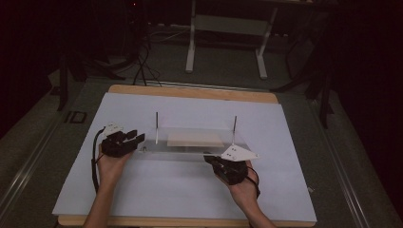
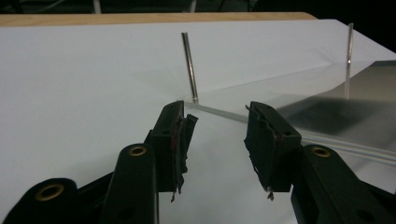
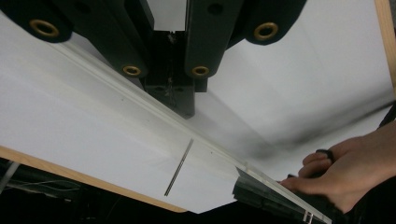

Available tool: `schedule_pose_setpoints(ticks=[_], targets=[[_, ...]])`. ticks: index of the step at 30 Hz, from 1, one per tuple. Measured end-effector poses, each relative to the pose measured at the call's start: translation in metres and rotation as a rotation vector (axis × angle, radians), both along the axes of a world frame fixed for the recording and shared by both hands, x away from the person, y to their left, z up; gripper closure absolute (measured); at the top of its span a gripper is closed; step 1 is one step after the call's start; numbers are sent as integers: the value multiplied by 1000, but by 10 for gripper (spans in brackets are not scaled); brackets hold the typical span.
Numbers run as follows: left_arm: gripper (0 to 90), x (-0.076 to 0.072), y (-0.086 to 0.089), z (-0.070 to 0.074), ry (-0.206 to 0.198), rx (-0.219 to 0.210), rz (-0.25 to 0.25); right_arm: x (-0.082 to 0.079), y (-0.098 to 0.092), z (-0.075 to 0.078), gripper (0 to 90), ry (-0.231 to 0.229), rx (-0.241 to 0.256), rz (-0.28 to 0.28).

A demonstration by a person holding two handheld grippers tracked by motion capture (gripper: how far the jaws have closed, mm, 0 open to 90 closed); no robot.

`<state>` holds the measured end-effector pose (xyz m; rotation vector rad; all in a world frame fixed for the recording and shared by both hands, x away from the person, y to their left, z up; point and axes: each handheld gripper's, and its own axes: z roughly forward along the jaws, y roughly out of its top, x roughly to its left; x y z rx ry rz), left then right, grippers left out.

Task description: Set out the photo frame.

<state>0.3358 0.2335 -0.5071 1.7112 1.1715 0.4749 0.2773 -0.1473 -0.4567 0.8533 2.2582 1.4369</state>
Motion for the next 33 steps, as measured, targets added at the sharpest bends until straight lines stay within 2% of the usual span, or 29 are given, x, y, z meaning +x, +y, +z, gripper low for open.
schedule_pose_setpoints(ticks=[1, 4, 6, 11, 16, 33], targets=[[553, -1, 0, 0, 0, 9, 1, 1, 0, 1, 900, -1, -1, 0], [554, -3, 2, -1, 2, -17, -3, 2, 0, 3, 900, -6, 6, -3], [552, -3, 3, -1, 3, -18, -2, 3, 0, 4, 900, -7, 10, -5], [532, -8, 3, 1, -24, -25, -12, 6, 0, 8, 900, -17, 25, -15], [505, -11, -4, 4, -47, 15, -24, 9, 0, 11, 900, -23, 30, -21], [402, -17, -15, 12, -123, 24, -74, 19, 0, 20, 900, -25, 53, -25]])
